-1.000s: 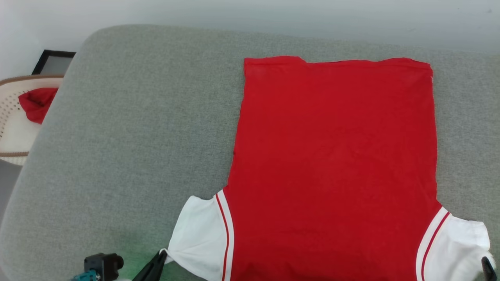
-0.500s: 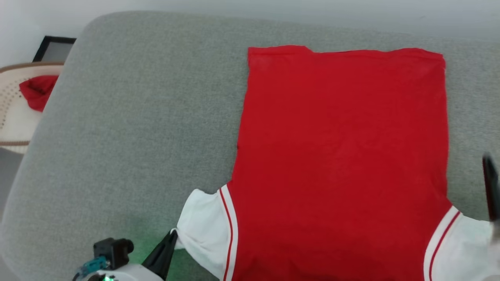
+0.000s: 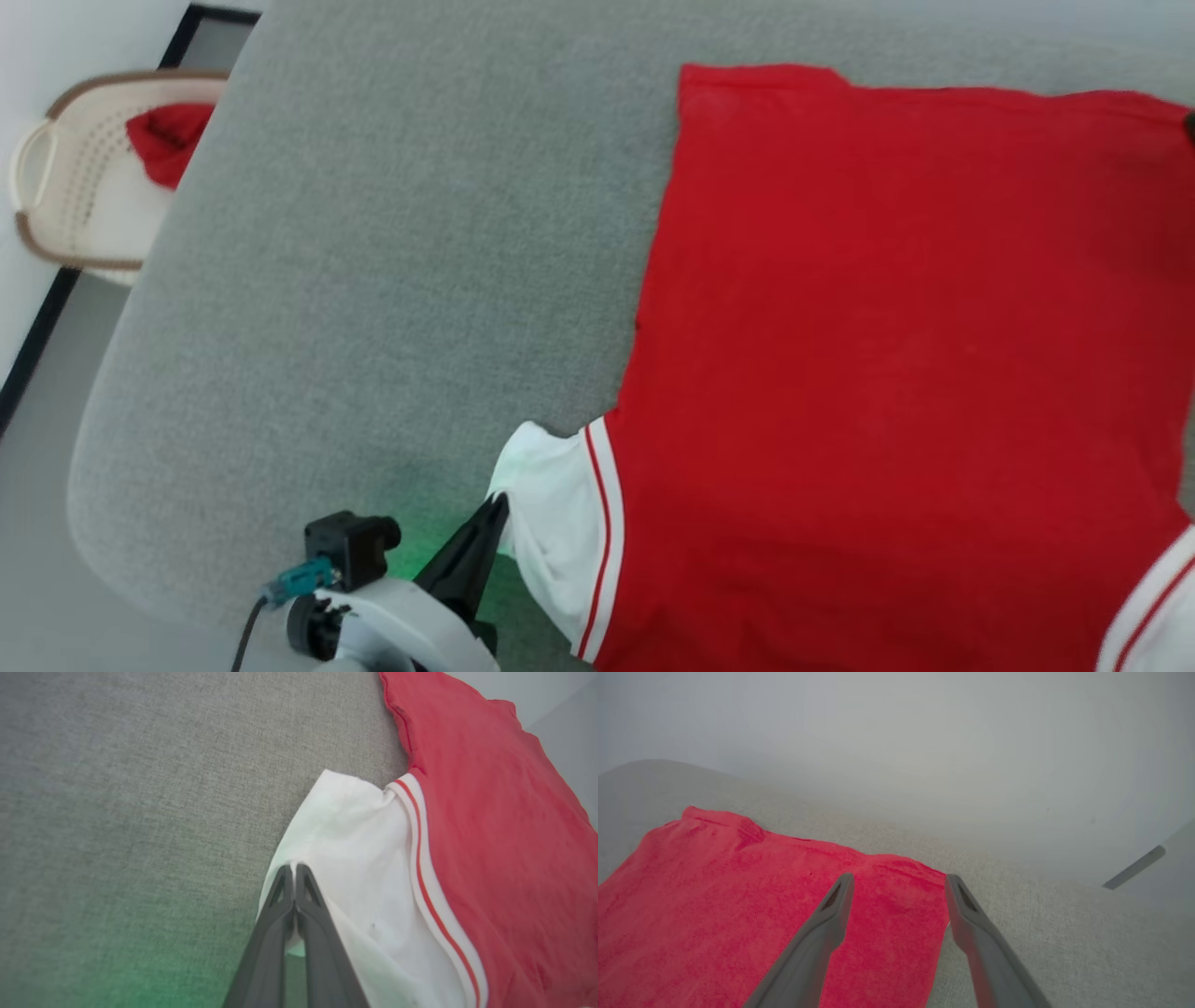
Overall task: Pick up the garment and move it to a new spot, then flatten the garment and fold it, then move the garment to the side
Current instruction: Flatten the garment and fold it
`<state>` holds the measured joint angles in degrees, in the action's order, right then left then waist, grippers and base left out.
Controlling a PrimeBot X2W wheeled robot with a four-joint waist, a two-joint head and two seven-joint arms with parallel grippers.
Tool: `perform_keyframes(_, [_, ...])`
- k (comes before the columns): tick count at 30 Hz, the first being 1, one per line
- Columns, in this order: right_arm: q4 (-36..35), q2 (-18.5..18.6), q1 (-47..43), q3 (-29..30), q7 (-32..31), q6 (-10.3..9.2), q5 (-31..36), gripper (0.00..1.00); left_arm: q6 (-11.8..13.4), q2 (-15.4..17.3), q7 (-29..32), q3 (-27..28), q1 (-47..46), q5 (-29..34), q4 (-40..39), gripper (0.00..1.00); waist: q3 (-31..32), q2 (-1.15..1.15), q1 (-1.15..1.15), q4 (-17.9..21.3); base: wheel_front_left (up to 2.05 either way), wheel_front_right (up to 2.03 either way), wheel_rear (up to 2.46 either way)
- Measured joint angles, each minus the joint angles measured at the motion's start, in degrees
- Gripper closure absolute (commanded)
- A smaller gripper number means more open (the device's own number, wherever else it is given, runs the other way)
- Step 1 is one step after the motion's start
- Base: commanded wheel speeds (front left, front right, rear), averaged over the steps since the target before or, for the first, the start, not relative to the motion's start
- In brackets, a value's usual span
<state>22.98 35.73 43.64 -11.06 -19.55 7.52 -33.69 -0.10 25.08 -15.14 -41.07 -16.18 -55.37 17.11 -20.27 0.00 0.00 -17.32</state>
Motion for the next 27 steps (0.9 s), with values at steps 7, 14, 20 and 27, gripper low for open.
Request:
perform_keyframes(7, [12.00, 0.60, 9.73, -0.77, -10.61, 0.00, 0.58, 0.00, -2.29, -2.65, -0.10, -0.13, -2.29, 0.76, 2.24, 1.00, -2.94, 0.00, 0.00, -2.56, 0.00, 0.00, 0.00])
perform_keyframes(14, [24.74, -0.82, 17.77, 3.22, -18.48, -0.01, 4.41, 0.00, -4.60, -5.37, -0.55, 0.36, -4.15, 2.01, 3.86, 1.00, -6.33, 0.00, 0.00, -5.14, 0.00, 0.00, 0.00])
perform_keyframes(20, [34.14, -2.50, 24.76, 8.96, -23.40, 0.01, 11.45, 0.58, -6.05, -7.30, -0.69, 0.83, -5.12, 2.74, 5.08, 1.00, -8.37, 0.00, 0.00, -7.11, 0.00, 0.00, 0.00])
perform_keyframes(27, [39.40, -4.52, 28.76, 13.19, -24.28, -0.04, 18.08, 1.00, -7.16, -8.44, -0.71, 1.76, -5.46, 3.12, 6.47, 1.00, -8.92, 0.00, 0.00, -7.62, 0.00, 0.00, 0.00])
